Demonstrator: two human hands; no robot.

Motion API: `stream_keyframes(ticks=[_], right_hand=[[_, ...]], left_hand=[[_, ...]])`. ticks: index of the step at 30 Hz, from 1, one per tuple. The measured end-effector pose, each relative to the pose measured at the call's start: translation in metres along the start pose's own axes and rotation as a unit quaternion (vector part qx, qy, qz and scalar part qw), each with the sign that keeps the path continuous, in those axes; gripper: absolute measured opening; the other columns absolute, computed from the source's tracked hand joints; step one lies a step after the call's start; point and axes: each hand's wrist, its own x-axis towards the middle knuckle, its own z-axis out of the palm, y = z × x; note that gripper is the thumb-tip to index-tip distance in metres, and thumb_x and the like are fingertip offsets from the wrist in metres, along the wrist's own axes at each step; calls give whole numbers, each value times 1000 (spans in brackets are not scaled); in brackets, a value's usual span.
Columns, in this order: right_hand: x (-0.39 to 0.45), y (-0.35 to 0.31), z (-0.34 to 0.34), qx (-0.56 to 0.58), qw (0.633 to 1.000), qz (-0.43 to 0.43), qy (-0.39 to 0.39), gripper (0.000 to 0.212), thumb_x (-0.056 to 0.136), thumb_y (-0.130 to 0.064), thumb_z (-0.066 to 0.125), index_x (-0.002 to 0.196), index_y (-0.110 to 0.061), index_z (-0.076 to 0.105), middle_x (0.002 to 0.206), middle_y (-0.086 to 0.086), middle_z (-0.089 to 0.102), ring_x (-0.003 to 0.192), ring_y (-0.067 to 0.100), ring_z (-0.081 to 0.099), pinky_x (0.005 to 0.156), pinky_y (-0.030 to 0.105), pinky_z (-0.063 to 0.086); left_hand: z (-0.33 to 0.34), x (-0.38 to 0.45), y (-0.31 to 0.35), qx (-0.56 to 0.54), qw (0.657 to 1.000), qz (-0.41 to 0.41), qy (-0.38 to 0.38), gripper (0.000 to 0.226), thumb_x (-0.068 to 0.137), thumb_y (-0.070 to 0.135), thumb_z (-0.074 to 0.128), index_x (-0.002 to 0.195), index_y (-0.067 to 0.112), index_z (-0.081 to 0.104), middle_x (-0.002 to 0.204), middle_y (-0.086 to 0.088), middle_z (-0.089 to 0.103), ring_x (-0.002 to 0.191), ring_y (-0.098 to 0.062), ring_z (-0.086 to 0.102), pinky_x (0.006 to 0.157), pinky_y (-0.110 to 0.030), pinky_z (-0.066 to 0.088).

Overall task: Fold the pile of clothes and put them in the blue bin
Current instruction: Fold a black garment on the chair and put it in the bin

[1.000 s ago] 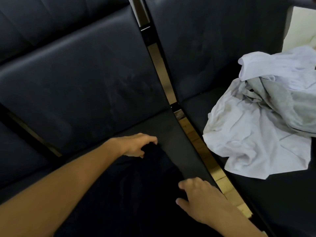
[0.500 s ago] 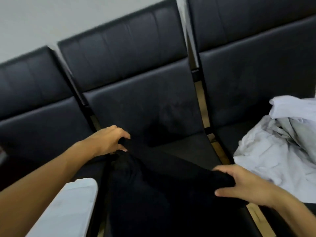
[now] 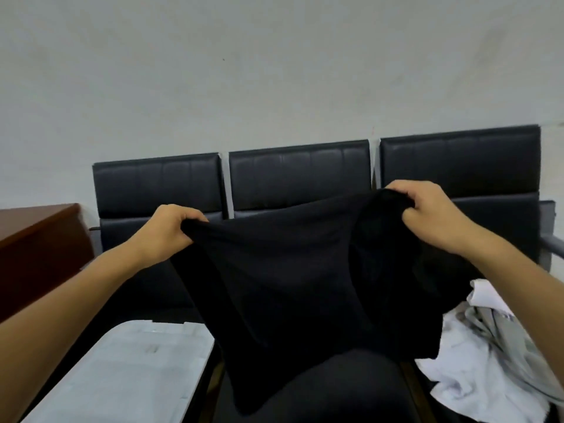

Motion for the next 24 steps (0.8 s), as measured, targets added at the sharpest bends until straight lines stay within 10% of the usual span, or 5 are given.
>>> stream_keyframes(ticks=[6,11,16,24], right_hand=[[18,-47,-48,-164,986,-25,-5,52,71,12,44,100,-26,67,89,-6,68,79,17,63,64,31,47],[20,-67,-60,-141,988,-21,-55,47,76,15,44,92,-22,67,82,-4,68,63,6,59,52,18,43],[16,-55,-66,-86,994,-15,-65,53,76,21,43,96,-21,68,89,-4,72,79,20,69,68,35,56],[-10,-24,-73,-90,985,36,-145,50,79,22,47,96,-22,63,94,0,70,89,7,67,75,9,49]], left_hand=[[-32,-15,28,-191,958,-112,180,55,78,-26,54,87,24,74,74,16,74,73,0,71,63,-12,56],[-38,-20,44,-411,877,-220,117,33,87,-14,58,95,12,76,93,-11,77,84,-23,73,68,-25,62],[-50,-25,34,-37,998,-55,-12,30,78,-2,77,84,27,77,82,6,75,82,-4,70,75,-17,56],[-44,-43,15,-4,987,-34,159,47,75,-22,64,82,25,68,85,2,67,81,-11,64,79,-21,49]])
